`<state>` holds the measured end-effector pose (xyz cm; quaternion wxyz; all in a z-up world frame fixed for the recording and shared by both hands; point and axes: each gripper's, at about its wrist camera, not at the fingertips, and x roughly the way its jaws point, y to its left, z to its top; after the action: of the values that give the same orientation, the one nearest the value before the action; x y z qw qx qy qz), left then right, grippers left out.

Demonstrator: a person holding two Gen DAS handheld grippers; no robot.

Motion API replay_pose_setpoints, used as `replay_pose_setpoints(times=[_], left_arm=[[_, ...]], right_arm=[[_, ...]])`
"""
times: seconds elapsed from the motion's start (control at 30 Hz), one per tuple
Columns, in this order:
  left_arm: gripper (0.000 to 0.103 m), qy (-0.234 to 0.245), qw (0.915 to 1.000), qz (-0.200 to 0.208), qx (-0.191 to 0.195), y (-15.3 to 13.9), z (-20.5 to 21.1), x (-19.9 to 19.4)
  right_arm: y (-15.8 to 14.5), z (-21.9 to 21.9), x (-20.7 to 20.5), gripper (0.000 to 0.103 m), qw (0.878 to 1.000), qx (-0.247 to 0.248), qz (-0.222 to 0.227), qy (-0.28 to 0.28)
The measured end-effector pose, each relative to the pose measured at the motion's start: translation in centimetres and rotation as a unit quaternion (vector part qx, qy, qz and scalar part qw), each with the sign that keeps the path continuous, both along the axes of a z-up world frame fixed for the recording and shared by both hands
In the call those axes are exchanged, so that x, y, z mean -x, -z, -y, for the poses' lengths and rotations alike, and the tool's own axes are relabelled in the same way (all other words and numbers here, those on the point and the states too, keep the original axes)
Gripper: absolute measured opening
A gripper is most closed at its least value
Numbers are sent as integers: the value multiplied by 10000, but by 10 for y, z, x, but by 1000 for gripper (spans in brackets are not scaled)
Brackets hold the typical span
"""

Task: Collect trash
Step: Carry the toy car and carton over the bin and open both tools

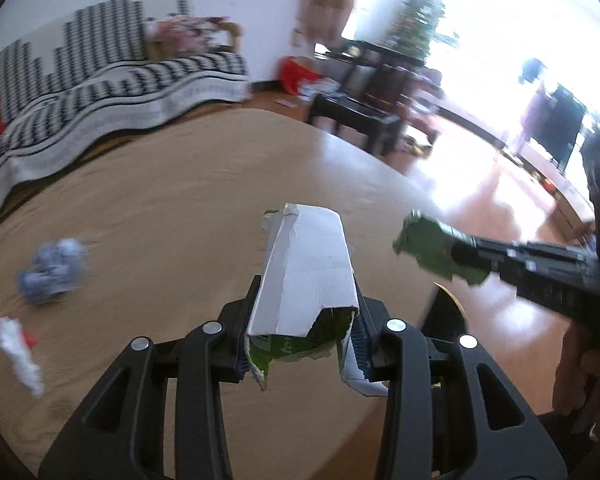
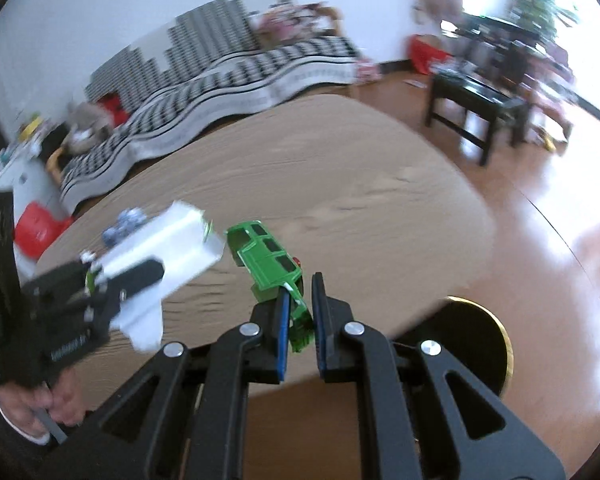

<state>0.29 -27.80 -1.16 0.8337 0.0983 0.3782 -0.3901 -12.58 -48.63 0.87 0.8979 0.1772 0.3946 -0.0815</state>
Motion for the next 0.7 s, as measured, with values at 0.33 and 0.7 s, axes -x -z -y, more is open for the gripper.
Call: replay_pose_setpoints(times=[0.33, 0.7], left_arm=[[39, 1086, 9935, -329, -68, 33, 110, 66], [39, 1356, 9888, -562, -282, 64, 155, 83]], right_arm=[[15, 108, 89, 11, 9915, -328, -168, 1245], [29, 131, 119, 11, 9865, -353, -386, 1555]])
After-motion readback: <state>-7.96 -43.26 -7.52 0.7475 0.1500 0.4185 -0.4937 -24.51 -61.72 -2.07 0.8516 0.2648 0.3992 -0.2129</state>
